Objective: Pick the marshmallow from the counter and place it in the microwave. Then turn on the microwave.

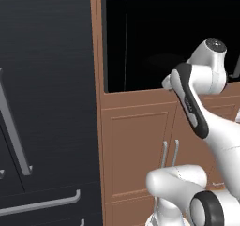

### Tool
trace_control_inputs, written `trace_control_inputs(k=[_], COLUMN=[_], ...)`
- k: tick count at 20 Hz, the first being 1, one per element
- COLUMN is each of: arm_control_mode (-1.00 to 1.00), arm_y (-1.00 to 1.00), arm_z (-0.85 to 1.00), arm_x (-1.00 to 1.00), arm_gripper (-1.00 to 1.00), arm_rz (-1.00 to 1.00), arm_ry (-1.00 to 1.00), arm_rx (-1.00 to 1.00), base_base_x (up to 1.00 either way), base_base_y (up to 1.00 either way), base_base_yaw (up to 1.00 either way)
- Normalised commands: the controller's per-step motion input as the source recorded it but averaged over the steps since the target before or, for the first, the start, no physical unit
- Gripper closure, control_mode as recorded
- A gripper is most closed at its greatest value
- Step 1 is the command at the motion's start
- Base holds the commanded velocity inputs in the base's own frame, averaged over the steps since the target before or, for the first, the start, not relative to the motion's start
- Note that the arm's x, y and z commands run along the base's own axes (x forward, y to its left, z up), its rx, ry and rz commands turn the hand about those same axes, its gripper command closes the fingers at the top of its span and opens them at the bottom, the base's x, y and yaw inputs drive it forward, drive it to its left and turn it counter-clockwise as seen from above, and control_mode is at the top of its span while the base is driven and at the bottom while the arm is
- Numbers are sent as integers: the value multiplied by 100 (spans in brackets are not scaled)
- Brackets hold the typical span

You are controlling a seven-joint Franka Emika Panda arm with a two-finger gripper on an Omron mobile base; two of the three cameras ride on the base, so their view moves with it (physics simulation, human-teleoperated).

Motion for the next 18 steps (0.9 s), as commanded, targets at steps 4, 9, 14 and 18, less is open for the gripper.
trace_control_inputs(k=[4, 9, 14, 18], arm_control_mode=[-100, -100, -100, -100], arm_y=[-61, -55, -43, -32], arm_z=[30, 37, 43, 50], arm_x=[-17, -9, -13, -21], arm_gripper=[-100, -100, -100, -100], arm_rz=[0, 0, 0, 0], arm_ry=[-28, -25, -26, -28], arm_rx=[4, 3, 2, 1], base_base_x=[0, 0, 0, 0], base_base_y=[0, 0, 0, 0], base_base_yaw=[0, 0, 0, 0])
